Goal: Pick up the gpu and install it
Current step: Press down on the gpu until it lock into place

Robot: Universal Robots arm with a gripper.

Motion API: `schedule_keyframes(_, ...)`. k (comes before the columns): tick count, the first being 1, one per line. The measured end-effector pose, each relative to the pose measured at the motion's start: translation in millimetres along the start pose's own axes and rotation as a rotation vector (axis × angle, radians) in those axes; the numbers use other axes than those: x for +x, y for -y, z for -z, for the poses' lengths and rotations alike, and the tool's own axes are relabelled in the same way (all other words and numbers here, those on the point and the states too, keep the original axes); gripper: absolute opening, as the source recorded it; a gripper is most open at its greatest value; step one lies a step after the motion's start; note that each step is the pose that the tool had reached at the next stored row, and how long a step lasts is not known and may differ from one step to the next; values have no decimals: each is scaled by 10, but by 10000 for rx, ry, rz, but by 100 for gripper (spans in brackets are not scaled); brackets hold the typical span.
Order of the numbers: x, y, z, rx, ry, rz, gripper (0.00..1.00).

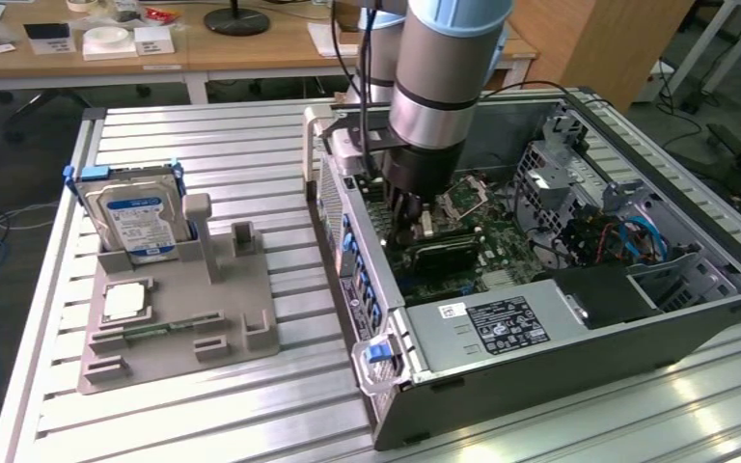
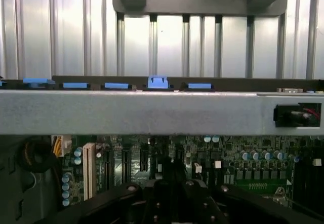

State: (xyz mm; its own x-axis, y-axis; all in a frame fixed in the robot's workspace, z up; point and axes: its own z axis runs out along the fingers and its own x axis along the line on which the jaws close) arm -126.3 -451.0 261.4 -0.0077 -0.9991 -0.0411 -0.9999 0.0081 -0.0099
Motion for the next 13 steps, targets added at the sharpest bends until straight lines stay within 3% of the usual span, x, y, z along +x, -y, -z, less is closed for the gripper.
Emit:
schedule_keyframes(1,-4,3,31,15,30,3,11)
schedule_keyframes(5,-6,-1,208,-9,-1,-2,11)
schedule_keyframes(8,-7,16,230,-9,1,-2,11)
schedule_keyframes(13,-8,140,230,-10,-2,-1,11)
